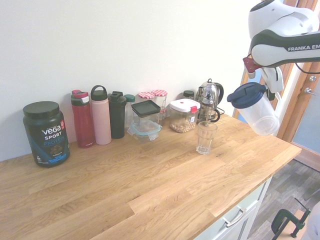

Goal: Pour me some water

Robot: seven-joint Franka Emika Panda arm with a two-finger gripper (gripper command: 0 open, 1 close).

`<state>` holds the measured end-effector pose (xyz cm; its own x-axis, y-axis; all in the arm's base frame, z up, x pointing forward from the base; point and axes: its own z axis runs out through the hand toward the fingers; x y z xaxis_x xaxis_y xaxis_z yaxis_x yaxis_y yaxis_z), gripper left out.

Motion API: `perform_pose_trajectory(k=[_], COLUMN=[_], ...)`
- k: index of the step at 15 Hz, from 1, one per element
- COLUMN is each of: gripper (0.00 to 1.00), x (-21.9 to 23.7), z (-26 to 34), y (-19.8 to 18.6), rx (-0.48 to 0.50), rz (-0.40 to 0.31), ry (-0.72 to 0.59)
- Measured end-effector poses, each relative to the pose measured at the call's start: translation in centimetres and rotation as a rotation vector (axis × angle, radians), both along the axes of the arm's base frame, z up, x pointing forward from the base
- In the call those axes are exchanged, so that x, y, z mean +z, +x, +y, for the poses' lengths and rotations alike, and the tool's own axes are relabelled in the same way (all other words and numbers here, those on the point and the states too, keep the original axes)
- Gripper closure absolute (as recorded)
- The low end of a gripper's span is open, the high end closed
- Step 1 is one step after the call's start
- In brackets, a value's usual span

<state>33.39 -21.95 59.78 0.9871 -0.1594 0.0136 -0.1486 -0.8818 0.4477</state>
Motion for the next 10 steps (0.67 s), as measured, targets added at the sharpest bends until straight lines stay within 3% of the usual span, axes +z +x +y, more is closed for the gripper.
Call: perform_pose_trajectory(k=[10], gripper=[1.0], x=[-4.0], z=[-4.1], y=[1.4], rx=[-0.359], rz=[-0.358], ry=[0.352])
